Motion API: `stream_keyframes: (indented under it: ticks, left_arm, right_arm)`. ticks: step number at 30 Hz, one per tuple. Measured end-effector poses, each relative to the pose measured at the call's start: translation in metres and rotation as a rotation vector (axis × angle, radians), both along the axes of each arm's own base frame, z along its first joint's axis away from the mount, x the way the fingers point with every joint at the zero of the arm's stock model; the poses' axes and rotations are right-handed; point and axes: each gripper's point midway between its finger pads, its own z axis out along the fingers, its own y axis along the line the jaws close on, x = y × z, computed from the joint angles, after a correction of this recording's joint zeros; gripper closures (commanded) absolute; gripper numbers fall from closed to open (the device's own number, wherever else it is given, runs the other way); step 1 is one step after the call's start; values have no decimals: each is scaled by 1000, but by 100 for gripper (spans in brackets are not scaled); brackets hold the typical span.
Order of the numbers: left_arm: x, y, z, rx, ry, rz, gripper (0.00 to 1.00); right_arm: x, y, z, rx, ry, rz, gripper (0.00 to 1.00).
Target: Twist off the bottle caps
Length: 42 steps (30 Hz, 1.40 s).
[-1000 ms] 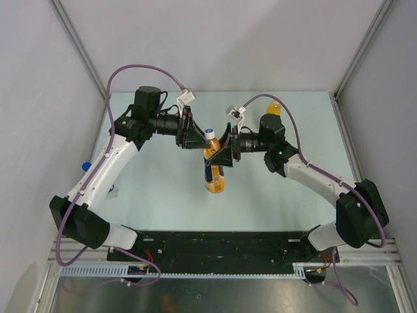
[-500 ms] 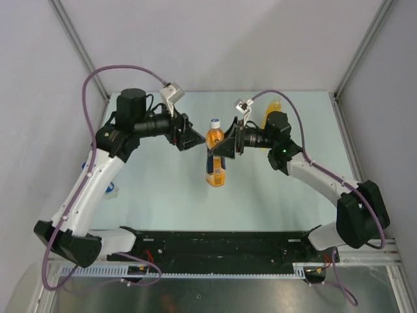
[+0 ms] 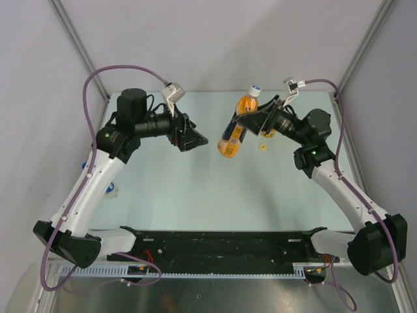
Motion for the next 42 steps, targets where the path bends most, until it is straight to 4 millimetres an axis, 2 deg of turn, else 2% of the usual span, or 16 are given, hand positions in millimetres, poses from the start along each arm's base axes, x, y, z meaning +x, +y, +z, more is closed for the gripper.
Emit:
stream_keyframes:
  ticks: [7,14,21,25,31,36,42]
  left_arm:
    - [-15,-34,3,-51,23,-126,4]
    - [-19,-59,9,-100,14,-205,3]
    - [-17,-80,4,-118,24,-252,4]
    - [-13,-87,0,-122,28,-262,7]
    - [-15,-95,-3,-129,41,-289,22]
    - [-18,-96,0,-140,30,-310,36]
    - [-18,-96,-1,-138,31,-308,40]
  right_arm:
    - [-2,-12,30,109,21,-51,55]
    - [-6,-14,42,166,46,-34,56]
    - [-9,-15,51,204,47,-18,57]
    - [-12,-16,55,219,43,-9,57]
    - [-11,-17,57,225,44,-10,54]
    - [-10,-17,57,227,43,-10,44]
    - [-9,-17,55,225,46,-4,21]
